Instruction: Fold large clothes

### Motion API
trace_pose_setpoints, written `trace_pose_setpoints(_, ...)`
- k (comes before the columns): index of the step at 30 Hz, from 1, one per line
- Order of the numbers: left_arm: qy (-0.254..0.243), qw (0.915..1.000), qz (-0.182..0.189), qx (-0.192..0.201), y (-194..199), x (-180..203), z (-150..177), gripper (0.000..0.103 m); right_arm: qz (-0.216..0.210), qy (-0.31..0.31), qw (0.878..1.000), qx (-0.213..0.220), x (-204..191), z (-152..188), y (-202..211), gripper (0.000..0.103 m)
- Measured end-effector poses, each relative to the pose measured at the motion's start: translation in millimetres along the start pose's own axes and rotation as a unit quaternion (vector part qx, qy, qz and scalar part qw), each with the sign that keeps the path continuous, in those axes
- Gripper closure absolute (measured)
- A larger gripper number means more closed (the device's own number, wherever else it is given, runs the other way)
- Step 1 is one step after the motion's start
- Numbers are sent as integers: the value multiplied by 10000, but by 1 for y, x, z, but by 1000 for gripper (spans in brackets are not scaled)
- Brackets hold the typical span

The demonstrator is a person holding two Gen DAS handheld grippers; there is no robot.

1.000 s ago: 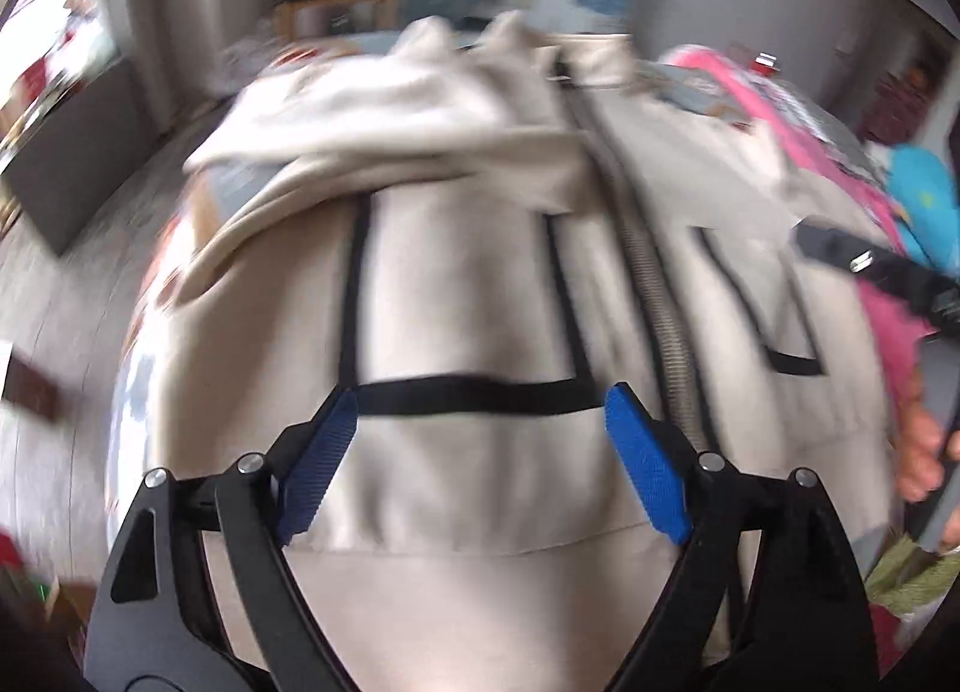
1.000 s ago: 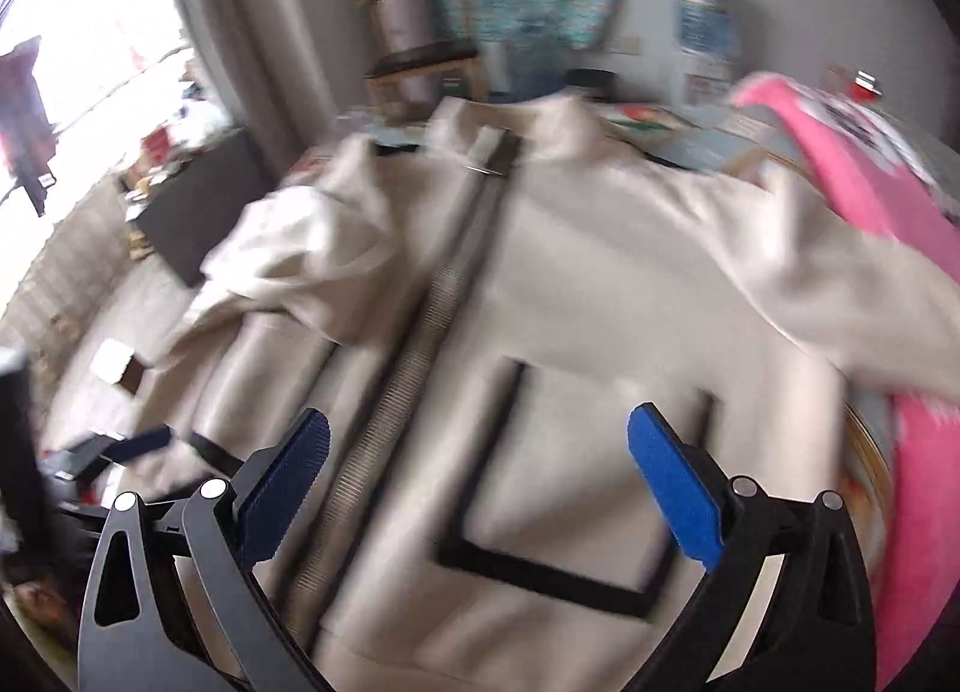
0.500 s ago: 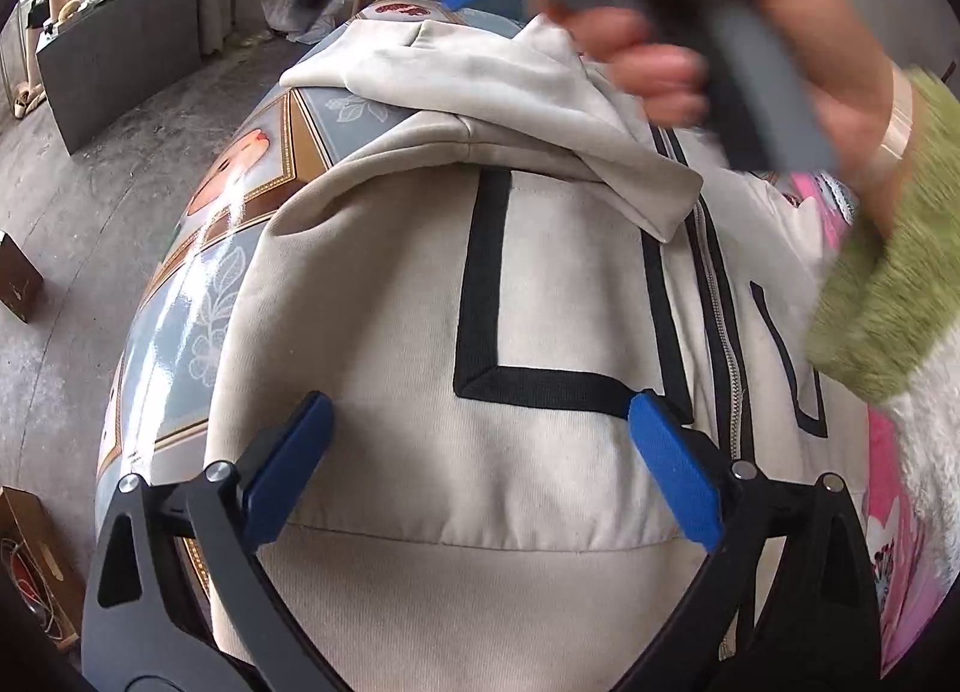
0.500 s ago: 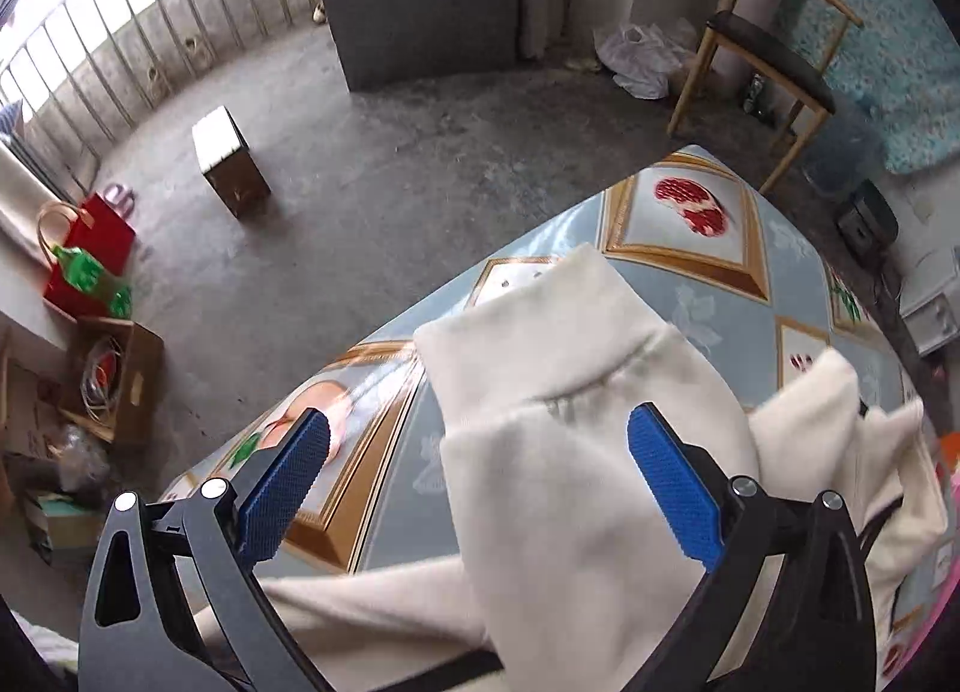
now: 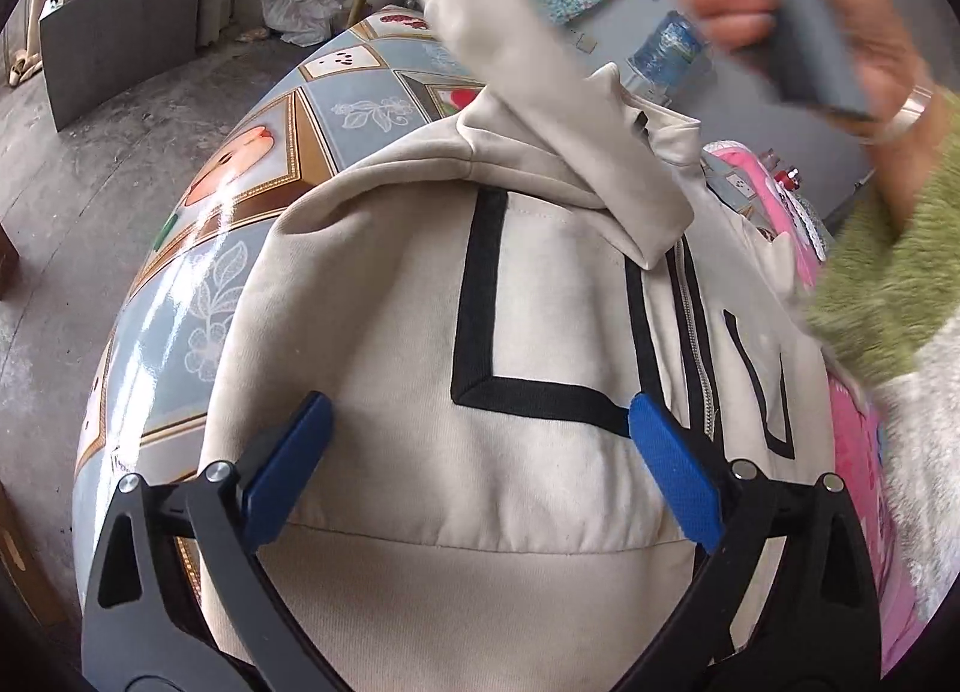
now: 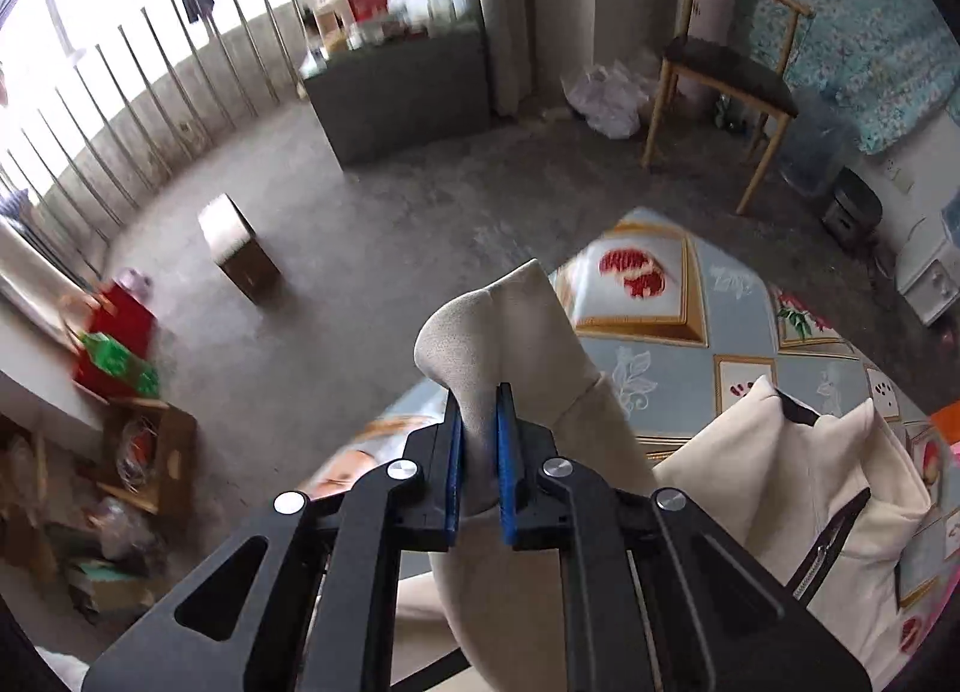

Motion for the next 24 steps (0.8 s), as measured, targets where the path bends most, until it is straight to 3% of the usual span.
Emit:
trace_pose_setpoints(1, -83, 10000, -1, -19, 0, 1, 1, 7, -399, -174, 9980, 451, 4, -4, 49, 93)
trace_pose_setpoints(4, -78, 10000, 19, -45, 0, 2, 1, 7, -1071, -217, 9854, 1303, 6, 18, 168, 93)
trace_pose_setpoints(7, 51, 9999, 80, -45, 0, -1, 1, 7, -1338, 5, 9772, 1650, 8, 77, 259, 93)
trace_pose_setpoints(9, 77, 9999, 113, -46, 0, -2, 0, 7, -1137, -135, 9788, 1697, 21, 130, 300, 93)
trace_pose_setpoints(14, -73, 9999, 73, -46, -2, -1, 0, 7, -477, -1613, 9787, 1176, 85, 273, 328, 84)
trace_pose_setpoints(16, -112, 9999, 35, -53, -2, 0, 1, 7, -109, -2312, 9676, 1011, 101, 326, 331, 82)
trace_pose_setpoints(18, -93, 10000, 19, -10, -1, 2, -1, 7, -75, -2855, 9511, 1179, 102, 365, 340, 79)
trace_pose_setpoints(21, -123, 9996, 166, 181, 9, 10, -4, 7, -35, -3240, 9340, 1503, 95, 395, 352, 66)
trace_pose_setpoints(24, -417, 9971, 492, 398, 23, 35, -10, 7, 40, -3314, 9290, 1647, 85, 408, 356, 59)
Point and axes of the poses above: each gripper's, at about its wrist camera, not at the fingertips, and y roughly against the way its jaws point, x to its right, z to its underside, the point moved 2 cm from there along -y, roughly the way its jaws point, and after that the axes turned 13 degrees about x, right-handed, at the moved point
